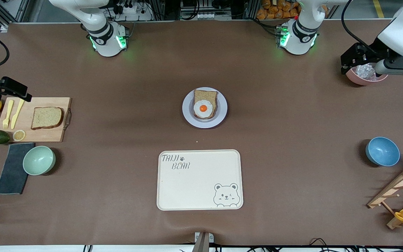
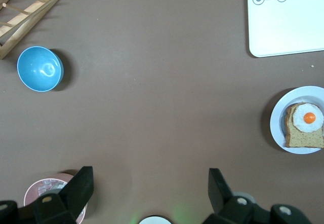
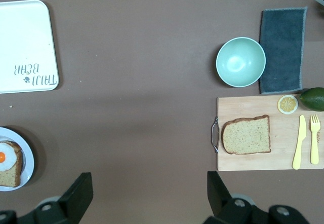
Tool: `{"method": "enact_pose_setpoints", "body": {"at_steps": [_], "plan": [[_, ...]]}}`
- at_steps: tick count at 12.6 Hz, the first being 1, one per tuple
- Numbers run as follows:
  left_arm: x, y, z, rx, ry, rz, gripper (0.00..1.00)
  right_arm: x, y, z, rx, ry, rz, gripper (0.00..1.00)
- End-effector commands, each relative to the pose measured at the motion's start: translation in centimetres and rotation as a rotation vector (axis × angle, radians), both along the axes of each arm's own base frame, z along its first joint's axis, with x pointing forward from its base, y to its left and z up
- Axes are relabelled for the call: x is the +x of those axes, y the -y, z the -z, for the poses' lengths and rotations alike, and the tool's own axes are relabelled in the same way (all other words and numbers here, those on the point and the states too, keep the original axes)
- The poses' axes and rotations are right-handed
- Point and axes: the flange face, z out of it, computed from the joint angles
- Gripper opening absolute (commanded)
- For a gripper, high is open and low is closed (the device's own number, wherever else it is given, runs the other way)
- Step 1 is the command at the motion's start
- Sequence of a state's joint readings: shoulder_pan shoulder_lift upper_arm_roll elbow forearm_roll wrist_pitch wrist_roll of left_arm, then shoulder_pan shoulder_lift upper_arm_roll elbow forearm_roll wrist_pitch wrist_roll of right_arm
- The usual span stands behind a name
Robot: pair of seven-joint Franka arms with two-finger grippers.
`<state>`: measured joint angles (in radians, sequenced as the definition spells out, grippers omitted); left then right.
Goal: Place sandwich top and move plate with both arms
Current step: 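Move the left gripper toward the plate while the right gripper reaches the board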
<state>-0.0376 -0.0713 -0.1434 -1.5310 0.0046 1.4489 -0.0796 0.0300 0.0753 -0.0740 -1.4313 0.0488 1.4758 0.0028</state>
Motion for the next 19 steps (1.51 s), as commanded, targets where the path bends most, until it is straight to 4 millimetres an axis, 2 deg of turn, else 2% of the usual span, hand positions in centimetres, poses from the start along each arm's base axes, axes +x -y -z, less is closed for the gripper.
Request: {"method": "enact_pose_setpoints", "body": {"at_steps": [1, 3, 5, 7, 8, 9, 10, 12, 13, 15, 17, 19], "plan": [[-0.6, -0.3, -0.5, -0.011, -0.005, -0.003, 1.0, -0.6, 0.0, -0.9, -0.015, 0.01, -0.004, 1.0], [-0.4, -0.1, -0.3, -0.01, -0.008, -0.005, 1.0, -0.2, 0.4, -0.5, -0.013, 0.011, -0.004, 1.0], [-0.2, -0.1, 0.1, 0.007, -0.016, -0.007, 1.0, 0.8, 1.2, 1.7, -0.001, -0.031, 0.008, 1.0], [0.8, -0.2, 1.6, -0.011, -0.047, -0.009, 1.0, 1.1, 1.7, 2.7, -0.013, -0.053, -0.006, 1.0], [1.5, 0.2, 2.8, -0.026, -0.066, -0.005, 1.0, 1.7, 3.2, 4.4, -0.015, -0.085, 0.003, 1.0], [2.6, 0.5, 4.6, -0.062, -0.103, -0.005, 1.0, 1.9, 5.7, 5.9, -0.008, -0.114, -0.008, 1.0], [3.1, 0.9, 5.9, -0.104, -0.136, -0.006, 1.0, 1.7, 7.8, 7.2, 0.002, -0.134, -0.04, 1.0], [3.8, 1.3, 8.3, -0.151, -0.191, -0.01, 1.0, 1.0, 12.1, 10.4, 0.015, -0.153, 0.008, 1.0], [4.0, 1.6, 10.0, -0.165, -0.228, -0.011, 1.0, 0.6, 13.4, 11.4, 0.022, -0.162, -0.015, 1.0], [5.0, 3.2, 12.9, -0.264, -0.268, -0.018, 1.0, -0.5, 17.7, 13.9, 0.021, -0.14, -0.07, 1.0], [5.4, 4.9, 14.9, -0.328, -0.262, -0.019, 1.0, -1.7, 20.7, 16.7, 0.018, -0.128, -0.073, 1.0], [5.4, 5.7, 16.0, -0.381, -0.289, -0.029, 1.0, -2.5, 21.6, 19.4, 0.035, -0.141, -0.094, 1.0]]}}
